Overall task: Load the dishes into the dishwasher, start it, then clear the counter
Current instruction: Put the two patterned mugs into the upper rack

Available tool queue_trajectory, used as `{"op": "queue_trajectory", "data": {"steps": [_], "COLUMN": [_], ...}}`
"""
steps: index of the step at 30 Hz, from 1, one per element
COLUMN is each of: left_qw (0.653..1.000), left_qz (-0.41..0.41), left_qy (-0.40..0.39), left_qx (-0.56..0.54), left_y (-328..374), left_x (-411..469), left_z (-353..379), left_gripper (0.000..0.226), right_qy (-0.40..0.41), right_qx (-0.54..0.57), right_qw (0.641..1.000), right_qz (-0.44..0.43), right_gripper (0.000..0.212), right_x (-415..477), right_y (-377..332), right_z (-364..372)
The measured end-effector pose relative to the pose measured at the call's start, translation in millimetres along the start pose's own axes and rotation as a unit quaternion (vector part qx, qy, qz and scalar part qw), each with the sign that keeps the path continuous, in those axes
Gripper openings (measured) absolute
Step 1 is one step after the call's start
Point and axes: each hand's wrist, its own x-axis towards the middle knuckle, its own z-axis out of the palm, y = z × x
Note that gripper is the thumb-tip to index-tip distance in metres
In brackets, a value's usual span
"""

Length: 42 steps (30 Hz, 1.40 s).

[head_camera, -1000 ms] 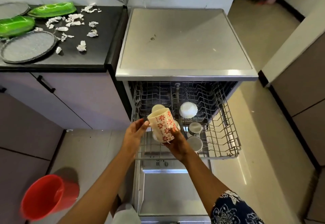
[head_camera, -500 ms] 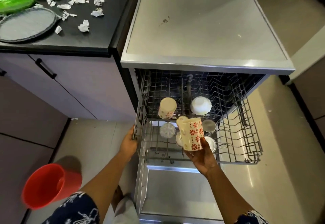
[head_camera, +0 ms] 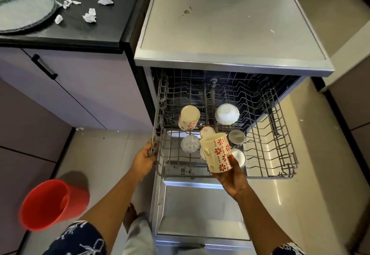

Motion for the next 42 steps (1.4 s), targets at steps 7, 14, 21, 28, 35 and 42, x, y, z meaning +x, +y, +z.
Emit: {"op": "queue_trajectory", "data": {"steps": [7, 14, 21, 28, 35, 42], "left_qw": [0.998, 0.991, 0.992, 0.987, 0.986, 0.983], "left_qz": [0.001, 0.067, 0.081, 0.102, 0.102, 0.105], "left_qy": [0.027, 0.097, 0.073, 0.05, 0.055, 0.052], "left_qx": [0.054, 0.071, -0.059, -0.111, -0.119, -0.14], "left_y": [-4.1, 45.5, 33.5, 17.0, 13.7, 11.6], "left_x": [3.8, 70.3, 99.1, 114.5, 119.5, 119.2], "left_z": [-2.6, 4.2, 14.0, 12.3, 12.7, 14.3], "left_gripper": [0.055, 0.061, 0.057, 0.055, 0.053, 0.053], "right_qy": [0.005, 0.173, 0.224, 0.185, 0.125, 0.134], "right_qx": [-0.083, -0.251, -0.561, -0.805, -0.871, -0.882], "right_qw": [0.996, 0.949, 0.781, 0.535, 0.448, 0.413], "right_qz": [-0.005, -0.085, -0.155, -0.177, -0.155, -0.181], "right_gripper": [0.107, 0.042, 0.1, 0.095, 0.058, 0.083], "right_x": [16.1, 99.9, 198.8, 230.7, 246.1, 261.6], "right_y": [-28.6, -98.5, -131.5, -117.5, -105.6, -91.2], "right_z": [21.4, 105.6, 142.8, 173.5, 182.3, 171.6]}}
